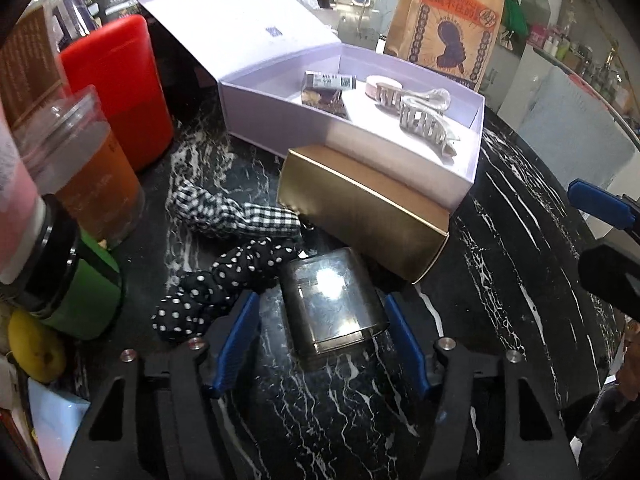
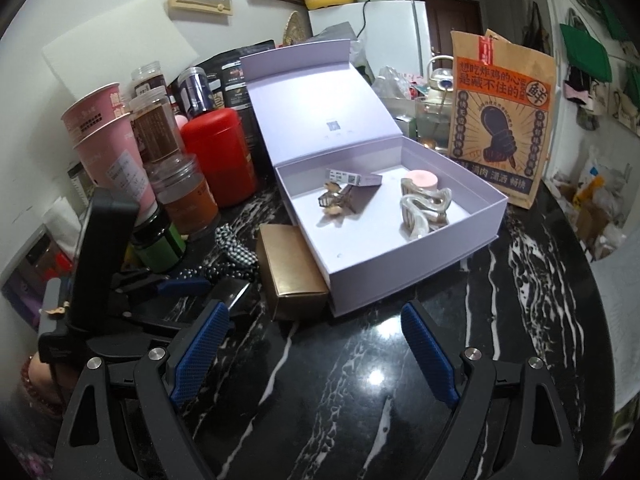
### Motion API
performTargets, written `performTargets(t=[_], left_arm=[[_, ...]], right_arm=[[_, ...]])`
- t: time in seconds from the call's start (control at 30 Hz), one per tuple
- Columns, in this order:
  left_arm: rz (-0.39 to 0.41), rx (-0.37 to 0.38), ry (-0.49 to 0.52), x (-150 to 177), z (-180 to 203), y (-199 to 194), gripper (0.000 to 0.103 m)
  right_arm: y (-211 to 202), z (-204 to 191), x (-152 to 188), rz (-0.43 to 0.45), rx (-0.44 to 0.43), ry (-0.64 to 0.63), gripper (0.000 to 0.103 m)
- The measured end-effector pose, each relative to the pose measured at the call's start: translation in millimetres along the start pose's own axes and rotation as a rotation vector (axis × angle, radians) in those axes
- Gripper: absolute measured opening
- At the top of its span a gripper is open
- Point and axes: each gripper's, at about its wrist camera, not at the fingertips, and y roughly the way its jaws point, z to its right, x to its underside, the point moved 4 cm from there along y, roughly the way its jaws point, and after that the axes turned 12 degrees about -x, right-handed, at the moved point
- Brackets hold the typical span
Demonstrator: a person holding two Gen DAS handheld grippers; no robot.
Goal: Organize rigid objects
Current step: 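Lower the left gripper over the clear-lidded black compact while the right lowers onto the polka-dot scrunchie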
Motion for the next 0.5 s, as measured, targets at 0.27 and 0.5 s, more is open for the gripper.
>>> performTargets(t=[0.27,0.5], left_arm=[[0.024,0.027,-0.003,2.9,-1.9,-1.9,0.05],[0.045,-0.012,-0.042,13.3,-26.9,-21.8,0.049]], right_arm=[[8.6,-2.2,-1.7,-0.011,-0.027,-0.001,0.089],[20.8,-14.9,-2.0,-0.025,-0.085,-0.021,0.089]])
